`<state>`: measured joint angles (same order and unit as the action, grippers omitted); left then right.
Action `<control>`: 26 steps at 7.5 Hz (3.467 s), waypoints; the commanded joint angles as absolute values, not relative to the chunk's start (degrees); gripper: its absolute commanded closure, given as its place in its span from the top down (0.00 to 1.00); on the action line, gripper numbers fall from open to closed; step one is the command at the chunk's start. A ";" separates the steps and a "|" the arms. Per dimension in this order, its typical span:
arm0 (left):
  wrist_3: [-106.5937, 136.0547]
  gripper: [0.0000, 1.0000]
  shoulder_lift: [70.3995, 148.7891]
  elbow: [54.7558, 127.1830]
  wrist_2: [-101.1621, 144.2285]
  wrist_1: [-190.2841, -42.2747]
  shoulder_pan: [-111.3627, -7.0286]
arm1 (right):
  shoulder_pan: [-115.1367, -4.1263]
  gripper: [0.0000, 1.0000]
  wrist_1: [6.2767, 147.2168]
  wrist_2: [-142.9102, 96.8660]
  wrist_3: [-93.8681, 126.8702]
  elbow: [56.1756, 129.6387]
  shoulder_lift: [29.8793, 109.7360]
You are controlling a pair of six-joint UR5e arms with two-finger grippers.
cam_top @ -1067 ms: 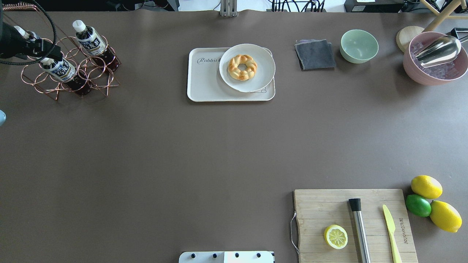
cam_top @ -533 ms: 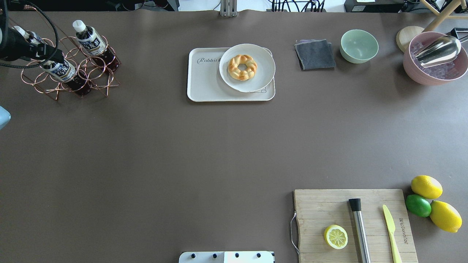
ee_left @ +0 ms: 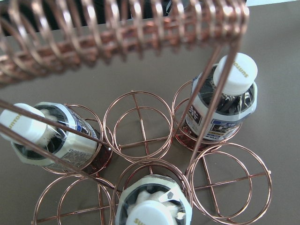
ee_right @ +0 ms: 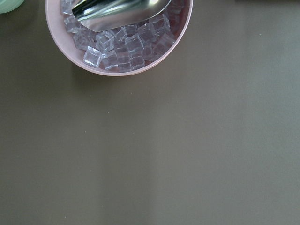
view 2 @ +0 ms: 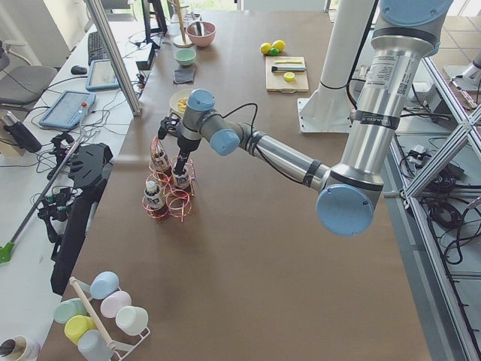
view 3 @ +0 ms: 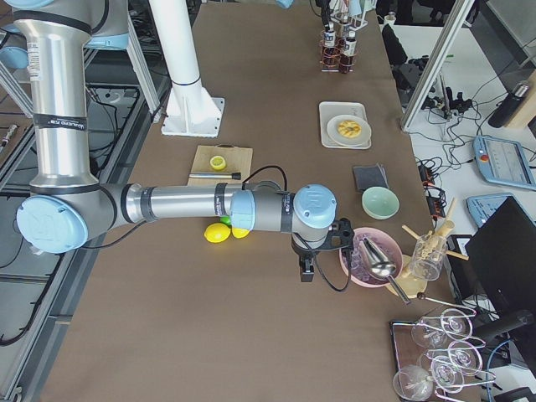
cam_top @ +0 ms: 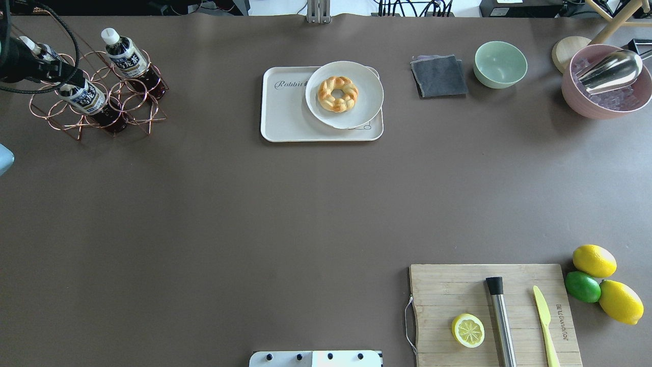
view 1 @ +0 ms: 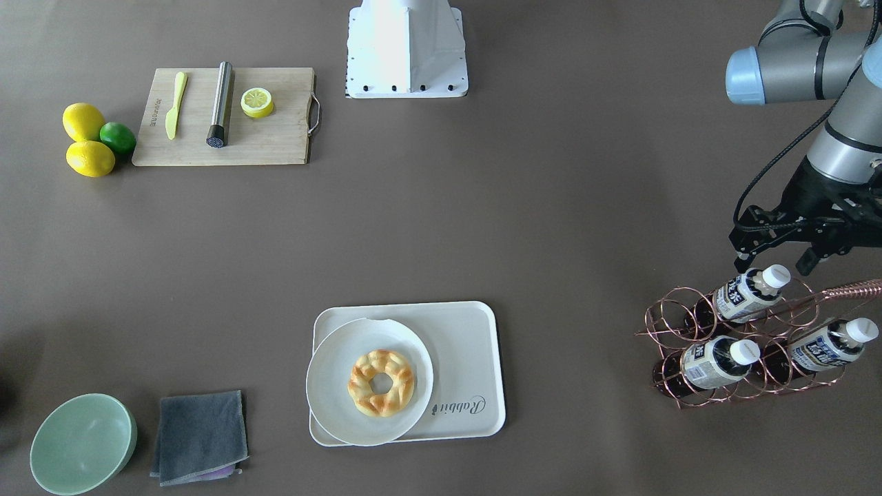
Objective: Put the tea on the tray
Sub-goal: 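Lower the left gripper onto a tea bottle in the copper rack, then grasp the bottle cap and lift it out of the rack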
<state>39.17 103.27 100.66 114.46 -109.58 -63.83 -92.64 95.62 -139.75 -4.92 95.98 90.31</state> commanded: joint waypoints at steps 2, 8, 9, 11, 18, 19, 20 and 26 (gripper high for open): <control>38.85 0.78 103.27 99.84 114.79 -109.69 -64.51 | -92.64 1.00 95.62 -139.75 -4.92 96.42 90.26; 39.11 0.00 105.46 99.49 114.96 -108.73 -65.38 | -92.64 1.00 95.62 -139.31 -4.66 96.33 89.65; 38.85 0.00 106.77 99.49 117.66 -107.24 -67.48 | -92.72 1.00 95.62 -139.31 -4.57 96.33 89.56; 38.15 0.00 110.02 99.93 124.69 -101.46 -72.14 | -92.72 1.00 95.62 -139.31 -4.57 96.33 89.39; 39.77 0.00 113.38 118.01 124.37 -81.40 -73.58 | -92.72 1.00 95.62 -139.48 -4.74 96.33 90.26; 42.95 0.00 114.34 119.86 123.67 -78.95 -69.91 | -92.72 1.00 95.62 -139.48 -4.83 96.33 90.35; 49.24 0.00 117.65 121.10 121.05 -76.14 -65.17 | -92.72 1.00 95.71 -139.40 -4.92 96.24 90.44; 71.61 0.00 140.05 120.70 101.26 -56.71 -38.08 | -92.72 1.00 95.63 -139.39 -5.01 96.06 90.79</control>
